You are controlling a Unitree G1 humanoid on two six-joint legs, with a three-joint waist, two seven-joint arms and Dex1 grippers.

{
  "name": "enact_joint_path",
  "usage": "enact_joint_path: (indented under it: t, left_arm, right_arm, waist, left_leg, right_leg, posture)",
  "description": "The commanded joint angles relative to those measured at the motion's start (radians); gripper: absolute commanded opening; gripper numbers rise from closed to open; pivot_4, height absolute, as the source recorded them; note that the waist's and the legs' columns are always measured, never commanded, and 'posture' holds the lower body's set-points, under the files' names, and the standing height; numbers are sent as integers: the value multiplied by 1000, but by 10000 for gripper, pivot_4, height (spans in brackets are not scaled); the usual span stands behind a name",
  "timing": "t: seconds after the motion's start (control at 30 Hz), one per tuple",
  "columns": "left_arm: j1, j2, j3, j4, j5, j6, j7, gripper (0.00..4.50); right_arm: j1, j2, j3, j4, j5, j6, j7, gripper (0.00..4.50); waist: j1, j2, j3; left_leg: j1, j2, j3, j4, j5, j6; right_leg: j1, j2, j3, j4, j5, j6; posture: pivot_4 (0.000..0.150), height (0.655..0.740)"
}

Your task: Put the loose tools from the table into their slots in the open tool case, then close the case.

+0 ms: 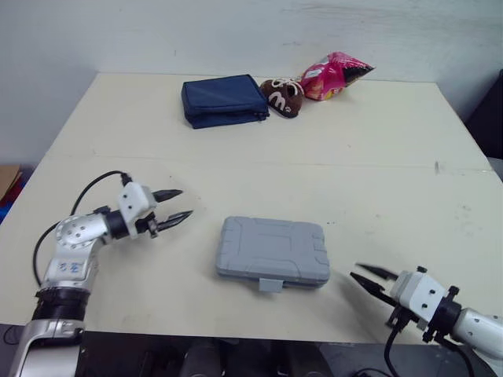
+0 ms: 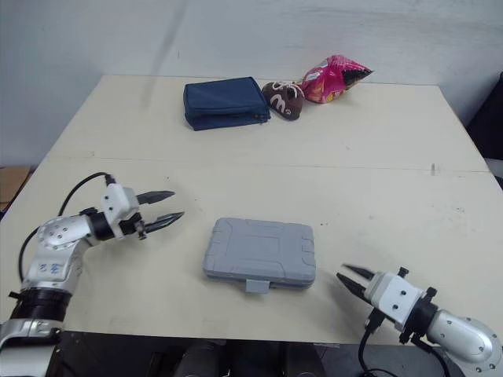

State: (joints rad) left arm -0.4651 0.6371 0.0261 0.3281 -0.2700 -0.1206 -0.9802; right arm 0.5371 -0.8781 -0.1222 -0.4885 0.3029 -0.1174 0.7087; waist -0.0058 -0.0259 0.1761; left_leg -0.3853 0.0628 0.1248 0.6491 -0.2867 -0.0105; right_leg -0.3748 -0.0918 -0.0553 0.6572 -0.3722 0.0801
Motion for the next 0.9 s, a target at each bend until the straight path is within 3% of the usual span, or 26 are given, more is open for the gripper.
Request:
enact_joint_path:
  t: [0.03,0.07,0.1,0.27,0.43,0.7,0.9]
  left_arm:
    - [-93,-35,-58,32,46,29,-13,5397]
    - [-108,-42,-69,43,58,29,-15,967]
    - [-125,-52,-79,55,66,43,-15,379]
    - [-243,-113,-168,211,162,41,-31,379]
    - [-266,-133,-204,252,183,18,-98,379]
    - [-158,-99,-192,96,126,101,-205,379]
    - [-24,-65,-168,-112,95,205,-185,379]
  right_arm:
    - [8,-26,52,-109,34,132,56,0]
    - [5,-29,61,-120,30,156,62,0]
    - [-5,-23,69,-128,22,172,61,0]
    - [-105,33,186,-136,-52,276,28,0]
    - [-199,105,260,-79,-149,321,-24,0]
    - [-302,150,260,8,-229,321,-51,0]
    - [-400,148,259,96,-250,294,-30,0]
  waist:
    - [2,0,0]
    - [2,0,0]
    - [2,-1,0]
    - [3,-3,0]
    - [0,-3,0]
    - [-6,-4,-1]
    - [-5,-4,-1]
  left_leg:
    - [0,0,0,1,0,0]
    - [0,0,0,1,0,0]
    - [0,-1,0,1,0,0]
    - [0,2,0,2,0,-1]
    - [-1,3,1,2,0,-2]
    - [0,4,1,4,0,-3]
    - [0,3,1,5,0,-3]
  right_leg:
    - [0,0,0,1,0,0]
    - [0,0,0,1,0,0]
    - [0,0,0,1,0,0]
    - [-1,11,2,0,0,0]
    - [-2,12,4,0,0,0]
    - [-2,13,6,3,0,-1]
    - [-1,11,6,3,0,-1]
  posture:
    - [1500,7400]
    - [1500,7400]
    - [1500,7400]
    - [1500,7400]
    - [1500,7400]
    - [1500,7400]
    - [1500,7400]
